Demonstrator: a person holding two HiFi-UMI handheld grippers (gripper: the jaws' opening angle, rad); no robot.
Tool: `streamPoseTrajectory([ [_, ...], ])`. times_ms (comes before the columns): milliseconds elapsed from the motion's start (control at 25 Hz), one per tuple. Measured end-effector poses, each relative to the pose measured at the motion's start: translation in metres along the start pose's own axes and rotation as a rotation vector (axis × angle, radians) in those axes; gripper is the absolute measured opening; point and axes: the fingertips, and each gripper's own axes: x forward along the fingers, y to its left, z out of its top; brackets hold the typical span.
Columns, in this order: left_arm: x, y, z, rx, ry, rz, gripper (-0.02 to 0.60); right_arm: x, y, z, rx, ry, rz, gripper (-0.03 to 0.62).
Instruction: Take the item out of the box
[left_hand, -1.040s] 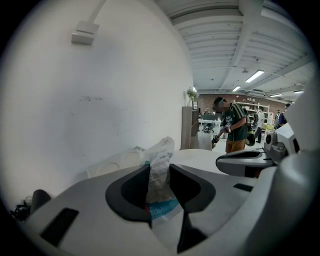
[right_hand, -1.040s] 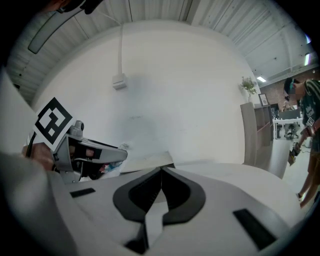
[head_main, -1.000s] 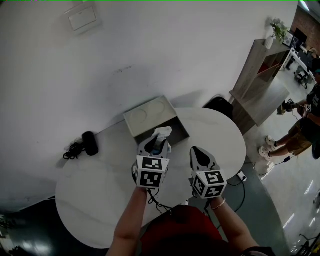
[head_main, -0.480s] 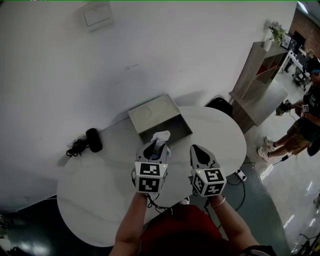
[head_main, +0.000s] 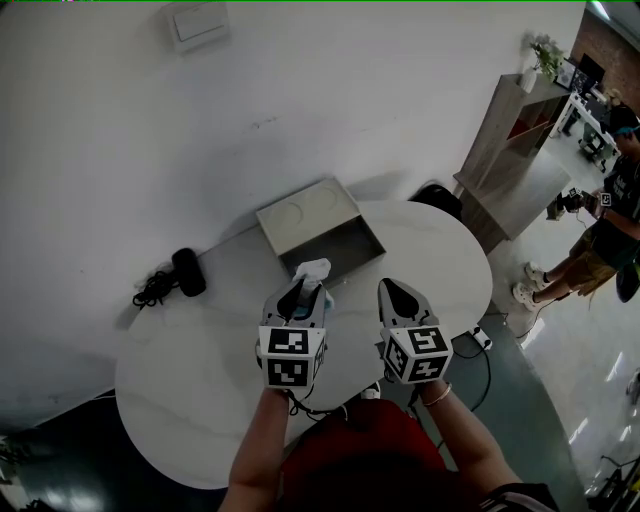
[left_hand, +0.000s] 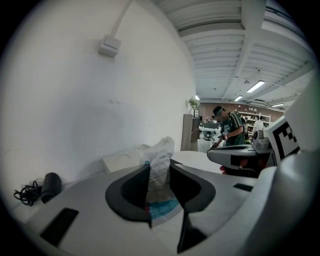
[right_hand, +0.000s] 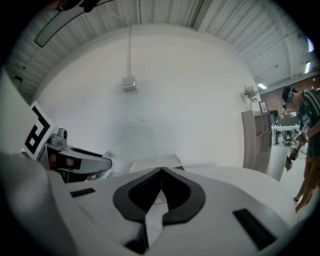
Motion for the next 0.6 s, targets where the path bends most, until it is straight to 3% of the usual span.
streamPoseTrajectory([
  [600, -0.021, 0.003, -0.008, -0.006, -0.039, -0.006, 0.135, -0.012, 0.018, 0.000, -0.044, -0.007, 0.012, 0.015],
])
